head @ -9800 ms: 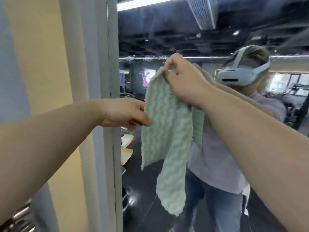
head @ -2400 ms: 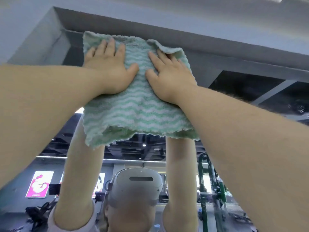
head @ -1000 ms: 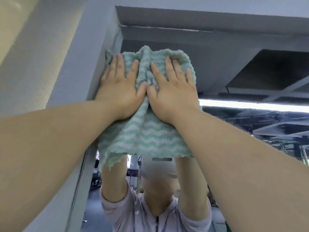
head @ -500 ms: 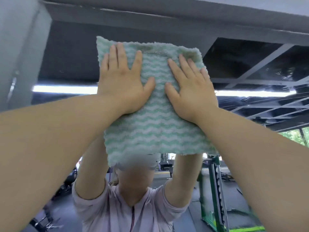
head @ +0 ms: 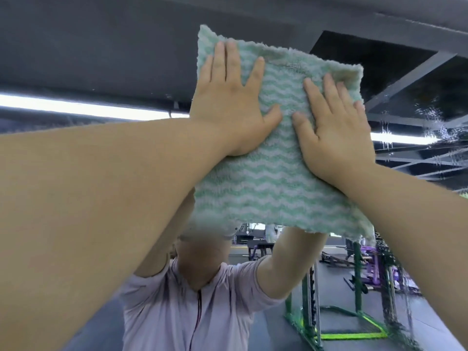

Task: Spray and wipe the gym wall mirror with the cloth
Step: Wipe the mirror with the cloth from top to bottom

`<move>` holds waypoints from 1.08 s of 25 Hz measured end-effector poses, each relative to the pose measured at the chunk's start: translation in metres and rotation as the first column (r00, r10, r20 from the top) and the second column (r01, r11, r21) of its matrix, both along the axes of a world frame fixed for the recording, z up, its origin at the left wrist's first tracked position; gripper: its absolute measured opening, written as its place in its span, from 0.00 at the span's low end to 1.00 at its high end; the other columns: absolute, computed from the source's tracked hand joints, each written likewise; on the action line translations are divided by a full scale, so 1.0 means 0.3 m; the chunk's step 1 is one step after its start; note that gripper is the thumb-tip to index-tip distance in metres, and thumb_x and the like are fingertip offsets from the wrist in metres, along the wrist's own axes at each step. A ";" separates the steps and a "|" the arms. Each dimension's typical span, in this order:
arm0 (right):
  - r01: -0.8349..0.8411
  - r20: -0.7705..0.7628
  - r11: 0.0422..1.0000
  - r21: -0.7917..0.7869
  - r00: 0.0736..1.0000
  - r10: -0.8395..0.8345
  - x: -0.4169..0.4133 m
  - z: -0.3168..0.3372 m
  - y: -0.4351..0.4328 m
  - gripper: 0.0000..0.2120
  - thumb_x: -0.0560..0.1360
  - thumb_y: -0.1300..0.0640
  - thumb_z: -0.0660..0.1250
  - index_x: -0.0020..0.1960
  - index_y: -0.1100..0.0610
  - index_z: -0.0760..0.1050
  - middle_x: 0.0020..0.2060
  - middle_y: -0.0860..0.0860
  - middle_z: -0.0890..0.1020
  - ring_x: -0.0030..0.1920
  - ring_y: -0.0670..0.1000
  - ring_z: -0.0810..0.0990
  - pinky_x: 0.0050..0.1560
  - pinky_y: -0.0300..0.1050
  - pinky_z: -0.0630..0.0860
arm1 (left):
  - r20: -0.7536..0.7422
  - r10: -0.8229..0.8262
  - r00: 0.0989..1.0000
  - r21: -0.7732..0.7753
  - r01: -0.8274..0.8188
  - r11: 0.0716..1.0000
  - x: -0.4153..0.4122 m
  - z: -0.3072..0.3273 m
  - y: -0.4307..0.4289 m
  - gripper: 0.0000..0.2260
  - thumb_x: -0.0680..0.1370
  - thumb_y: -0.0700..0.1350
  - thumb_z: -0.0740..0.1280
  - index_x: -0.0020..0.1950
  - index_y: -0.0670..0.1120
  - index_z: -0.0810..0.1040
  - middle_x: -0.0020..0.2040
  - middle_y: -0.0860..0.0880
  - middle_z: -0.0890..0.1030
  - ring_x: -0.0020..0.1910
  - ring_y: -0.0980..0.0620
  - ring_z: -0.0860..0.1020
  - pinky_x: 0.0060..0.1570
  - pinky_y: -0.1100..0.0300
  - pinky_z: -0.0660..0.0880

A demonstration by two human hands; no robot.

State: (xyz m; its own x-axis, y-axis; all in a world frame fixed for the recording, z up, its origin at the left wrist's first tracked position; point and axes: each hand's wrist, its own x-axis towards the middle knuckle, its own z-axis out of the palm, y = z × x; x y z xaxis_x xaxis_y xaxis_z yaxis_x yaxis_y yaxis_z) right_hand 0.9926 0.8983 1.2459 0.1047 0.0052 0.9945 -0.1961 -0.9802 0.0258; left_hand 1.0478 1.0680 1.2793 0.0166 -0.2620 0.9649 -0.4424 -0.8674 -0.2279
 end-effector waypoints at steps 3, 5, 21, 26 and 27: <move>0.008 -0.030 0.999 0.032 1.000 -0.007 0.008 -0.001 0.072 0.29 0.81 0.39 0.45 0.79 0.45 0.45 0.79 0.51 0.45 0.78 0.51 0.43 0.76 0.52 0.40 | 0.003 -0.001 1.000 0.021 0.000 1.000 0.018 -0.030 0.066 0.35 0.78 0.66 0.45 0.80 0.50 0.42 0.77 0.35 0.38 0.77 0.40 0.38 0.75 0.48 0.38; 0.016 -0.046 1.000 0.011 0.999 -0.015 0.032 -0.018 0.172 0.29 0.81 0.39 0.45 0.79 0.46 0.44 0.79 0.51 0.45 0.78 0.51 0.43 0.76 0.53 0.40 | 0.014 0.004 1.000 -0.004 -0.004 1.000 0.051 -0.061 0.162 0.35 0.77 0.66 0.45 0.80 0.50 0.42 0.78 0.35 0.39 0.77 0.40 0.38 0.75 0.48 0.38; -0.040 -0.037 0.995 -0.093 0.999 0.037 0.326 -0.124 1.074 0.30 0.80 0.40 0.45 0.79 0.46 0.44 0.79 0.52 0.44 0.78 0.51 0.41 0.76 0.54 0.39 | -0.072 0.045 0.996 -0.117 -0.053 0.992 0.318 -0.200 1.064 0.35 0.78 0.64 0.48 0.80 0.50 0.42 0.78 0.36 0.39 0.77 0.40 0.39 0.74 0.48 0.39; -0.051 -0.040 0.984 -0.171 0.998 0.045 0.316 -0.116 1.002 0.31 0.80 0.40 0.45 0.80 0.48 0.45 0.79 0.51 0.46 0.78 0.49 0.43 0.77 0.54 0.39 | -0.088 0.069 0.994 -0.197 -0.085 0.977 0.307 -0.204 1.002 0.36 0.77 0.65 0.46 0.80 0.49 0.43 0.77 0.33 0.41 0.77 0.38 0.40 0.75 0.45 0.40; -0.055 -0.043 0.982 -0.180 0.998 0.048 0.304 -0.108 0.966 0.30 0.80 0.40 0.45 0.80 0.47 0.45 0.79 0.50 0.46 0.78 0.49 0.43 0.77 0.54 0.40 | -0.089 0.064 0.994 -0.197 -0.081 0.977 0.294 -0.204 0.970 0.36 0.76 0.65 0.46 0.80 0.48 0.43 0.77 0.33 0.41 0.77 0.37 0.40 0.75 0.45 0.39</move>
State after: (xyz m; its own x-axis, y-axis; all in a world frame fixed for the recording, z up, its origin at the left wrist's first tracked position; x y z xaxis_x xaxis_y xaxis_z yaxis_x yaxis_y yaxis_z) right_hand 1.0837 1.1881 1.2135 0.1381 0.1915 0.9717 -0.1408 -0.9674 0.2106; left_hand 1.1360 1.3591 1.2182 0.1089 -0.0586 0.9923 -0.3863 -0.9223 -0.0120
